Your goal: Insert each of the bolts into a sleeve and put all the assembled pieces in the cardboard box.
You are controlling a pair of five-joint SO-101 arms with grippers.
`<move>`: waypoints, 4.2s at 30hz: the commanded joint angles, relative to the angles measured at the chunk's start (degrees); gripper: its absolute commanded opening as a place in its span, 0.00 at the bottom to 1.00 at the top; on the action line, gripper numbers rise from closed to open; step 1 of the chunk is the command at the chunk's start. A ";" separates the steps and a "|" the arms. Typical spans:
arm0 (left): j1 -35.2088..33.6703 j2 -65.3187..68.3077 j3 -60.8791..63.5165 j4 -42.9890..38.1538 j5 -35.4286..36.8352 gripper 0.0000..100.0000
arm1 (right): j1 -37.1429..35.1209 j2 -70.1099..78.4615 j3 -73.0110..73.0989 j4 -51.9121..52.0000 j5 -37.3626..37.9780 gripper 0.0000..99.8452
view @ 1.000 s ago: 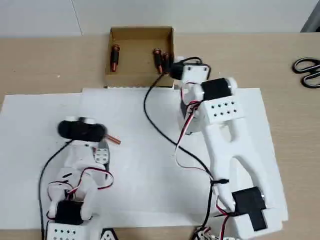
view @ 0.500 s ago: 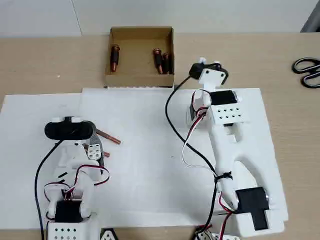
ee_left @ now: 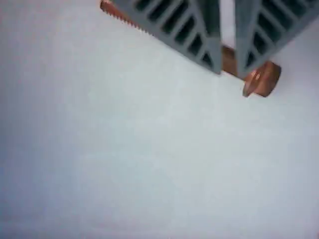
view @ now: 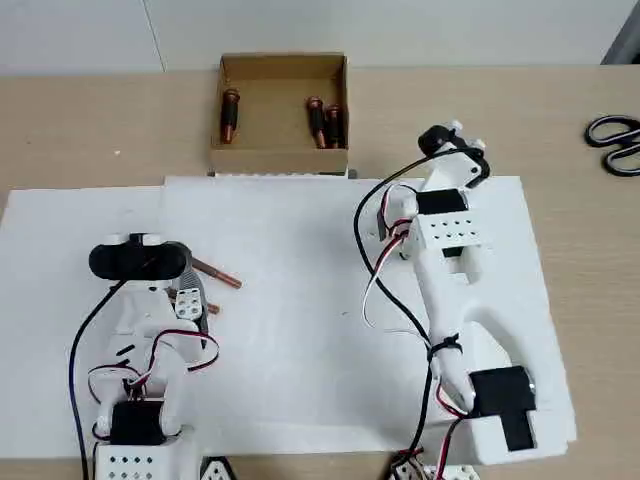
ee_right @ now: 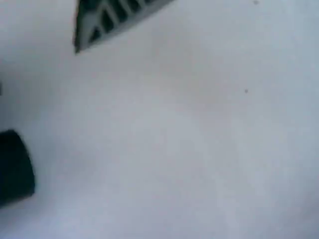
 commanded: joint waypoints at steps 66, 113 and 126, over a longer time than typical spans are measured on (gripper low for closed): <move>-0.09 -0.44 -0.22 -1.67 0.26 0.02 | 8.22 7.43 -6.95 1.45 -4.48 0.15; -0.09 -0.44 0.31 -1.67 0.18 0.02 | 8.48 15.16 -6.95 -4.26 -2.37 0.18; 0.00 -0.44 0.31 -1.76 0.18 0.02 | 8.40 15.16 -7.03 -4.18 -2.37 0.03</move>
